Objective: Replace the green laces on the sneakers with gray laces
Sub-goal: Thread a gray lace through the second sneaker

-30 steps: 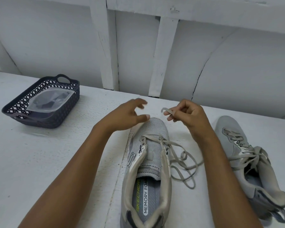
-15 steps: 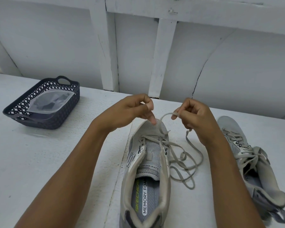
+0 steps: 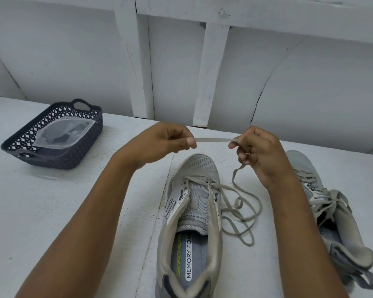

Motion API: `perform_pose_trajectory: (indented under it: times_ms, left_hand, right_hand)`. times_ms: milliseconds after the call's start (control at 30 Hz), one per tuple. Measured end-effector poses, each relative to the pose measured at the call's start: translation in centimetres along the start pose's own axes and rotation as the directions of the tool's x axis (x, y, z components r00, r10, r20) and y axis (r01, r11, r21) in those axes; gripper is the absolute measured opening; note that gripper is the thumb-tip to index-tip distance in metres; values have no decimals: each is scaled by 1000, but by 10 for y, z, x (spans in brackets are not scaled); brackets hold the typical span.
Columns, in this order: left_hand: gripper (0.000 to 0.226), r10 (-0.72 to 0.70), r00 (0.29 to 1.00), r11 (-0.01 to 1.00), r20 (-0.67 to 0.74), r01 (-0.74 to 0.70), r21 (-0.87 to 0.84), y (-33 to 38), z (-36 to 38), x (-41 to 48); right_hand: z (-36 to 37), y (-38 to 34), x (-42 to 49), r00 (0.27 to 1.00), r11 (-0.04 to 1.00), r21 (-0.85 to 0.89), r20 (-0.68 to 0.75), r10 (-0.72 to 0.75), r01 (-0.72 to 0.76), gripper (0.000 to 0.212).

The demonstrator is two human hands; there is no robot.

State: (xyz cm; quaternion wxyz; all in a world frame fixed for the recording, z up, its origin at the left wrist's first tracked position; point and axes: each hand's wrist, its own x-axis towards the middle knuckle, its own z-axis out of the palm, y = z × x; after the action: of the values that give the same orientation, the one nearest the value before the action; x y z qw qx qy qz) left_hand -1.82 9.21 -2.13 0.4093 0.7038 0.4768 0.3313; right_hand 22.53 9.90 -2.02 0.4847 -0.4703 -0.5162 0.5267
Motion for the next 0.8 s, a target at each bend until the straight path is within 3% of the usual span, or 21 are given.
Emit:
perform_pose_trajectory:
  times_ms: [100,200,333,467,667,800]
  left_hand:
    - [15,-25,1000,998,-14,26,53,0,-5,-1]
    - [10,-61,998,985,33,55,161,7,1,-2]
    - [15,-102,989,978,111,79,194,13,12,0]
    - [19,-100,984,967,145,62,247,14,14,1]
    - [13,-105,980,958,172,53,282,20,7,-3]
    - [13,-101,977,969,190,53,243,23,11,-4]
  right_hand:
    - [-1,4,2,998,982,-182,29,56,-50,18]
    - [3,8,1,989,895,-445,140,49,19,5]
    - [16,5,-6,925,800,-568,377,40,197,22]
    - [24,4,-11,904,812,-538,425,32,225,5]
    - [14,5,-8,942,794,-579,334,27,183,8]
    - [21,5,-11,897,818,-535,439,54,213,9]
